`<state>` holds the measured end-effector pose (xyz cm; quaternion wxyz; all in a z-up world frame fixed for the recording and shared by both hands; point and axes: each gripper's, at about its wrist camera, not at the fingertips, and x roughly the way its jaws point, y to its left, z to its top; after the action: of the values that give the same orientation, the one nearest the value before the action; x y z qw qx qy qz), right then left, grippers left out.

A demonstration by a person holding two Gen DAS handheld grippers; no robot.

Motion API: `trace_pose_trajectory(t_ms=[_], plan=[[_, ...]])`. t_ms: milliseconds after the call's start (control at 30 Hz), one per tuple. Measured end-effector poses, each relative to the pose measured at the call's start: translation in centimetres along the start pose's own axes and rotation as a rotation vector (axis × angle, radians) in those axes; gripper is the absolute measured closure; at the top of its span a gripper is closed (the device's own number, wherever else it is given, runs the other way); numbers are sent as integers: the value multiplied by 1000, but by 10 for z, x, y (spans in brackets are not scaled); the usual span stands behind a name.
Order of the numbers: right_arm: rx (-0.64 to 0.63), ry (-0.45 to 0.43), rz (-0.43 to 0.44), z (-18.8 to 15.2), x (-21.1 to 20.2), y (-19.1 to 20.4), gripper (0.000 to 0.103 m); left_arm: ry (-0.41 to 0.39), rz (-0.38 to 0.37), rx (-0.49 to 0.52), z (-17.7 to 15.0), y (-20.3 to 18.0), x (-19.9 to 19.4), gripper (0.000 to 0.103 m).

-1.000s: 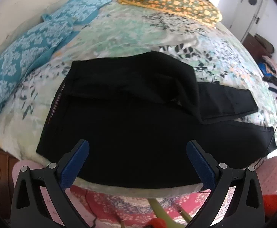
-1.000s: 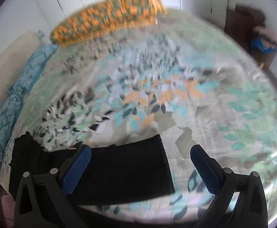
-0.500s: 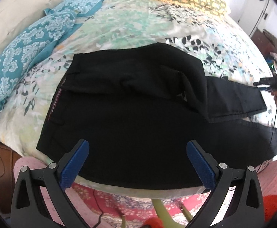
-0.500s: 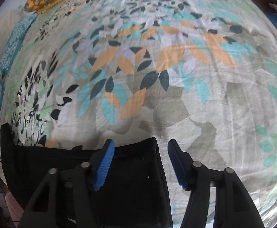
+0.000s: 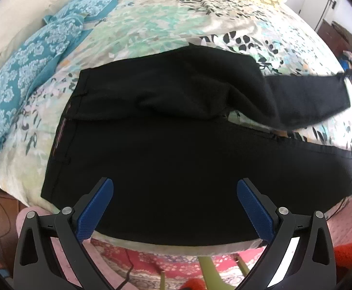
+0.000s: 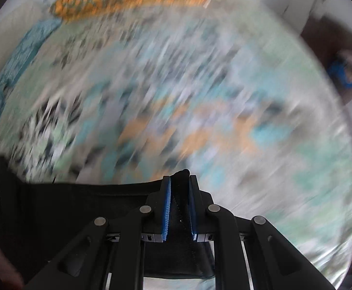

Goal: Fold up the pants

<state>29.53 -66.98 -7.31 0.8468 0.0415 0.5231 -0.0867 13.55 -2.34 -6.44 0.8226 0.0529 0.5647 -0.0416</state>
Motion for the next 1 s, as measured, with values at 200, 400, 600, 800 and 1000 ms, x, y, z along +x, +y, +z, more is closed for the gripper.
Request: trace_pose_trajectory(t_ms=[200,400,600,800,1000], plan=[[109,-69,-94,31,19,-39,88,10,1,6,6,-10,3,1],[203,-43,-81,5,52,-54,57,13,13,70,10,-24,13,1],[349,51,44,-50,51,-102,54,-134,84,129,82,-15,58,1],[403,141,114,-89,78,-101,57,-104,255,9,161,27,152,1],[107,112,-156,-84,74,-57,83,-1,336,-55,149,73,205,0]])
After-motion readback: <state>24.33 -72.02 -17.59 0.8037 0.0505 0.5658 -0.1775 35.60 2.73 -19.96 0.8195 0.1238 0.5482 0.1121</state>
